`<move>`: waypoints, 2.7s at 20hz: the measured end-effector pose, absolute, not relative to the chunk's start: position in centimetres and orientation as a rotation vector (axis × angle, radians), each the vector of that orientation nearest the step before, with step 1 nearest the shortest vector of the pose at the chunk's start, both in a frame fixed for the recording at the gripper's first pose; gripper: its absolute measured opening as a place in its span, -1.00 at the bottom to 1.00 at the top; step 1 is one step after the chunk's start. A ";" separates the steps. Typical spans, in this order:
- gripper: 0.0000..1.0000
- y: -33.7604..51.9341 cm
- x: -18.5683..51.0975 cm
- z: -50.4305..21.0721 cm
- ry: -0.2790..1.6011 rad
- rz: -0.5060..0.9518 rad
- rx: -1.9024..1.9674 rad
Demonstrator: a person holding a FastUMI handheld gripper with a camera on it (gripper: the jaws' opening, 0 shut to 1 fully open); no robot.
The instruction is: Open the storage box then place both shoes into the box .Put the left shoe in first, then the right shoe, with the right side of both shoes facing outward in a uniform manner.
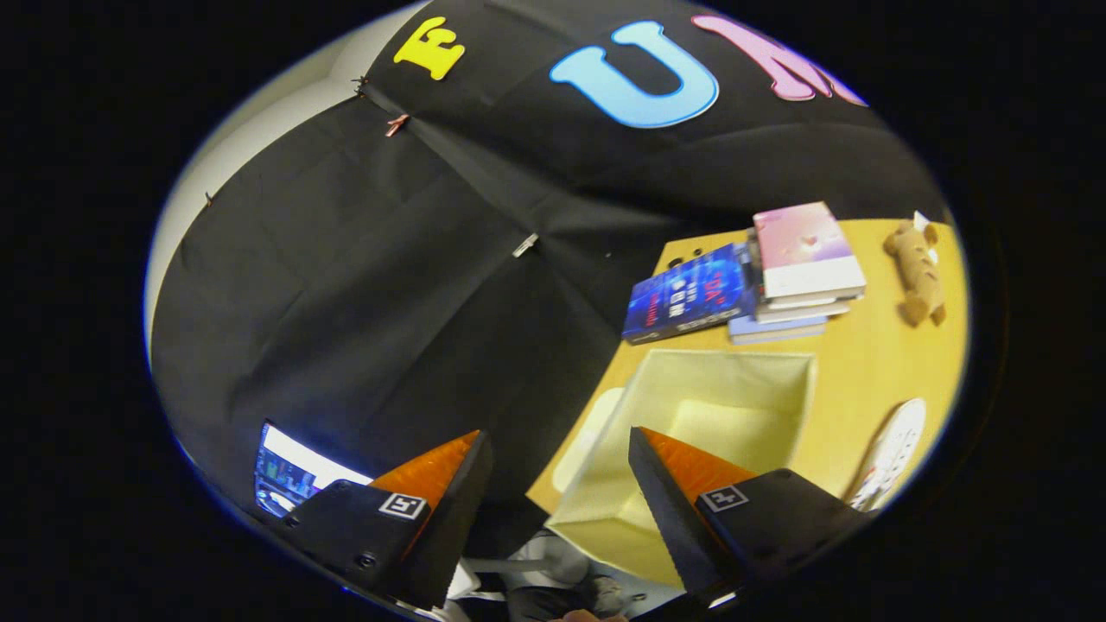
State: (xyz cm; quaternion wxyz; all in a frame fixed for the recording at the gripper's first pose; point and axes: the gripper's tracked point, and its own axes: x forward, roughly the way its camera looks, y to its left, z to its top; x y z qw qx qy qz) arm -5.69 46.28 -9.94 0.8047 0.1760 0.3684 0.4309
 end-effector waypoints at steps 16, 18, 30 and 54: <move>0.98 19.1 -1.3 -24.3 0.749 0.410 -0.177; 0.98 17.5 -1.6 -27.4 0.794 0.388 -0.222; 0.80 16.7 -0.8 -37.6 0.997 0.361 -0.161; -0.89 19.5 -2.7 -27.9 1.004 0.375 0.209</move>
